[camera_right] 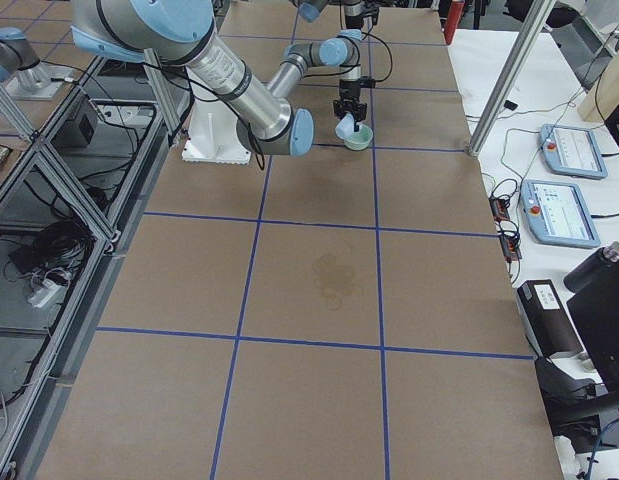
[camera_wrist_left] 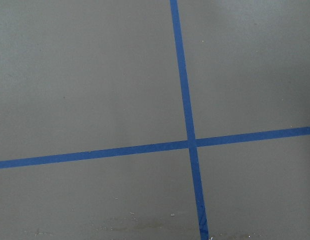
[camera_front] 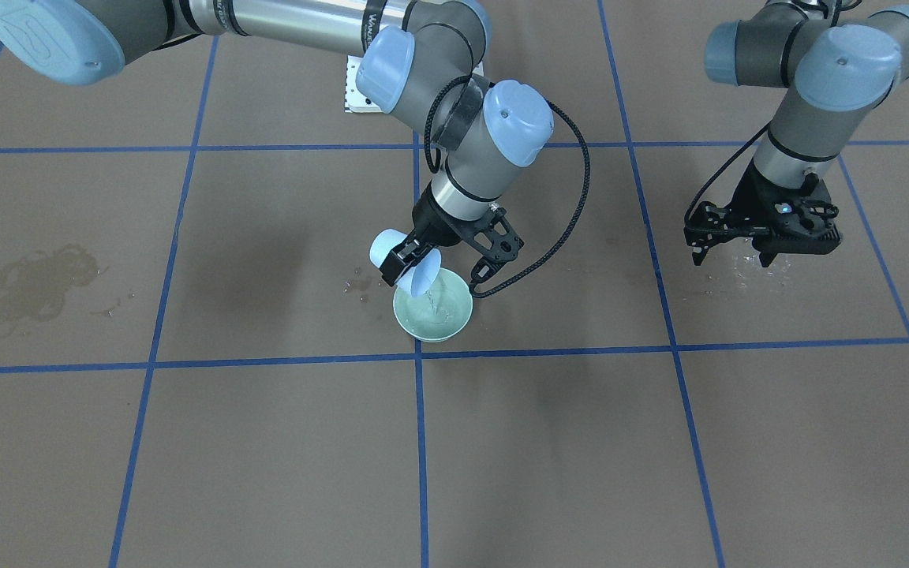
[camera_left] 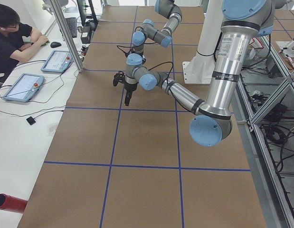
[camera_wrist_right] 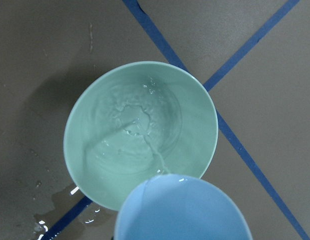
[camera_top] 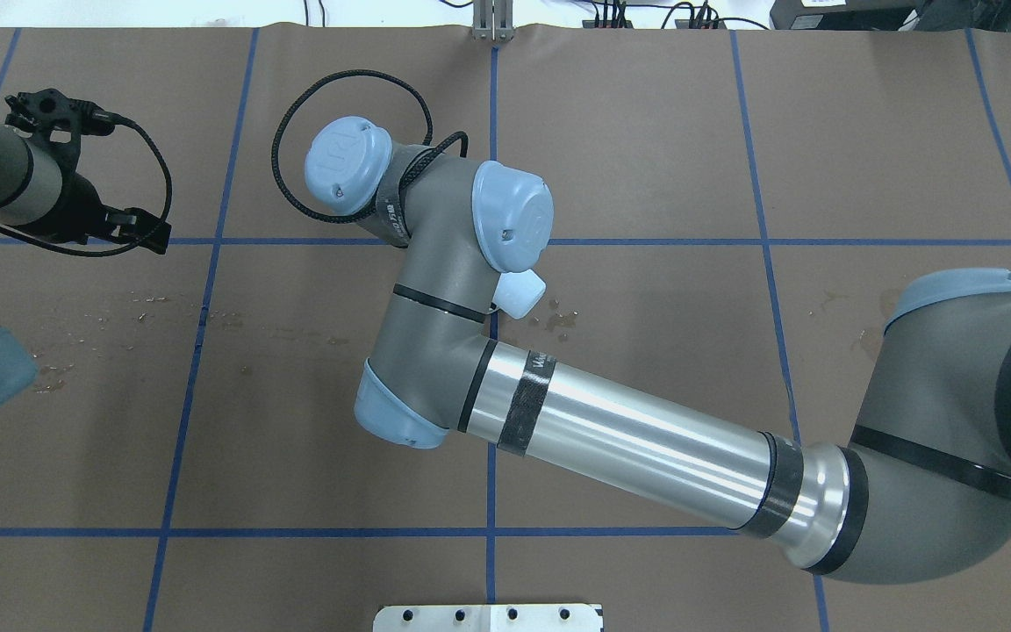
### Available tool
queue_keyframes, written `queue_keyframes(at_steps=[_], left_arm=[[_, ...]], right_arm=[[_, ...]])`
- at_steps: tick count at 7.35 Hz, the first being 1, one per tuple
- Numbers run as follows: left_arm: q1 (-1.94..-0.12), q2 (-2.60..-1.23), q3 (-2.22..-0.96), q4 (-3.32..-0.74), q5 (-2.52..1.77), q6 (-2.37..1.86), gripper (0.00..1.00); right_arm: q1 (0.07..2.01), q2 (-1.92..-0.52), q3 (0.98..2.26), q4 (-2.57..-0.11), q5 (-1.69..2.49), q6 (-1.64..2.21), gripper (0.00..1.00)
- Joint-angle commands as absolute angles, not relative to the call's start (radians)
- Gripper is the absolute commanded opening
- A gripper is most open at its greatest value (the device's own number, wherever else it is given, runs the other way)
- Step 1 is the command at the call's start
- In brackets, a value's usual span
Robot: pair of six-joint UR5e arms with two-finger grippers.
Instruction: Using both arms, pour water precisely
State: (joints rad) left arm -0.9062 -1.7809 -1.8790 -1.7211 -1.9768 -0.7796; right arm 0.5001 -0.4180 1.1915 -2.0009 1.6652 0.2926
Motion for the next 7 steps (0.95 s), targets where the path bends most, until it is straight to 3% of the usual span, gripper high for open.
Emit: queue_keyframes(at_steps=[1,3,5,7], left_arm=[[-0.907,-1.781,-1.881,-1.721,-1.979,-0.781,1.0],[-0.907,-1.782,-1.881,-1.721,-1.977,-0.785,1.0],[-0.905,-1.784,-1.881,-1.721,-1.977,-0.79,1.0],[-0.905,-1.787,-1.881,-1.721,-1.977,-0.793,1.0]], right_arm=[[0.495,-0.431,1.207,-1.993,1.663,0.293,0.0],[0.499,-0.495,1.329,-1.974,1.663,0.307,0.0],[0.527,-0.605,1.538,-1.883,1.663,0.406,0.0],[0.569,-0.713,1.624,-1.632,1.657,0.58,0.0]])
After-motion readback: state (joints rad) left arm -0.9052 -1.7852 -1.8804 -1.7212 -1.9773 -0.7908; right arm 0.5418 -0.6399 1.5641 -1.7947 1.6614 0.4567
